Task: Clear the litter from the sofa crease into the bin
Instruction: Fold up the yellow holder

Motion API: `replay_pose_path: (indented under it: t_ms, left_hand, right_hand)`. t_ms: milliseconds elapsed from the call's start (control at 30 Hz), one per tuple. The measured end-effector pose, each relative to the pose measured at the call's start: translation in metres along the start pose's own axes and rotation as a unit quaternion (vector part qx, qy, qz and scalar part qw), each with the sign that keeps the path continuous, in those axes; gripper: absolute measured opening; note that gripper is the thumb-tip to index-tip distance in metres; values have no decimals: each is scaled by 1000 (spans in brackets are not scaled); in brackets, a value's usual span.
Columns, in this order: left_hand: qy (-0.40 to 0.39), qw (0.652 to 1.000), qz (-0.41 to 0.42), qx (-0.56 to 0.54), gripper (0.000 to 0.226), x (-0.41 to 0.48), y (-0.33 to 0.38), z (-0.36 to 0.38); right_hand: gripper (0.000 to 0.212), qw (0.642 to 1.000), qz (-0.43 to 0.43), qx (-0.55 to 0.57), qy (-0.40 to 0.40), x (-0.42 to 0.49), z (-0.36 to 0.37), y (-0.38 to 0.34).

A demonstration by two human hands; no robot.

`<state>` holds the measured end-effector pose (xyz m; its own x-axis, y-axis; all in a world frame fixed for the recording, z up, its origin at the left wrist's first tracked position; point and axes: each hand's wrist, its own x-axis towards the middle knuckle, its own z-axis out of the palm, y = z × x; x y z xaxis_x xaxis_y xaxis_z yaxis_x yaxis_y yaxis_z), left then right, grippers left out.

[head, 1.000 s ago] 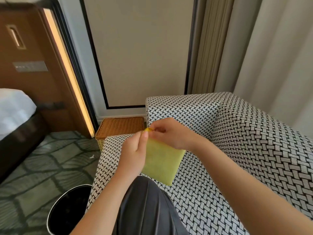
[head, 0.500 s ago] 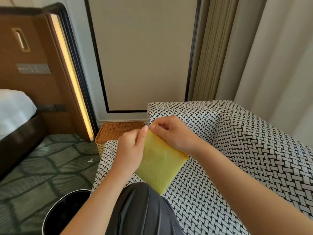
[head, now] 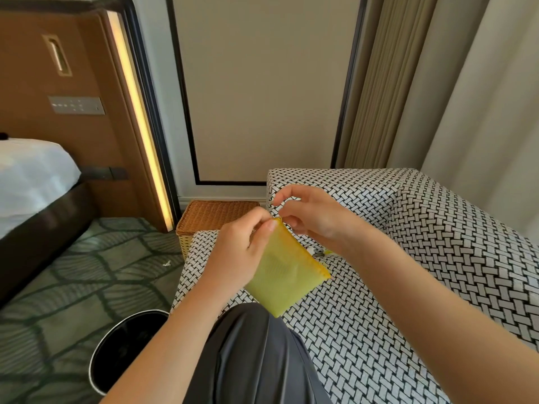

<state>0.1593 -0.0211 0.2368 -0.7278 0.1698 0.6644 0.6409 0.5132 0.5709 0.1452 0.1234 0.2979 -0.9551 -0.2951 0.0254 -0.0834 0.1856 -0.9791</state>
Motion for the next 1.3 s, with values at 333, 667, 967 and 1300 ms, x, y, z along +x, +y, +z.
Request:
replay_pose_path:
  t_ms: [333, 667, 967, 1300]
  left_hand:
    - [174, 981, -84, 12, 25, -3, -10, -3]
    - [207, 974, -89, -28, 21, 2, -40, -13]
    - [217, 694, -544, -418, 39, 11, -113, 8]
    - [167, 588, -673, -416, 29, 30, -249, 23]
  right_hand:
    - [19, 983, 46, -46, 170, -4, -16, 37]
    - [53, 925, 246, 285, -61, 28, 10, 45]
    - [25, 990, 113, 55, 59, 110, 55, 79]
    - [20, 992, 30, -119, 37, 214, 70, 166]
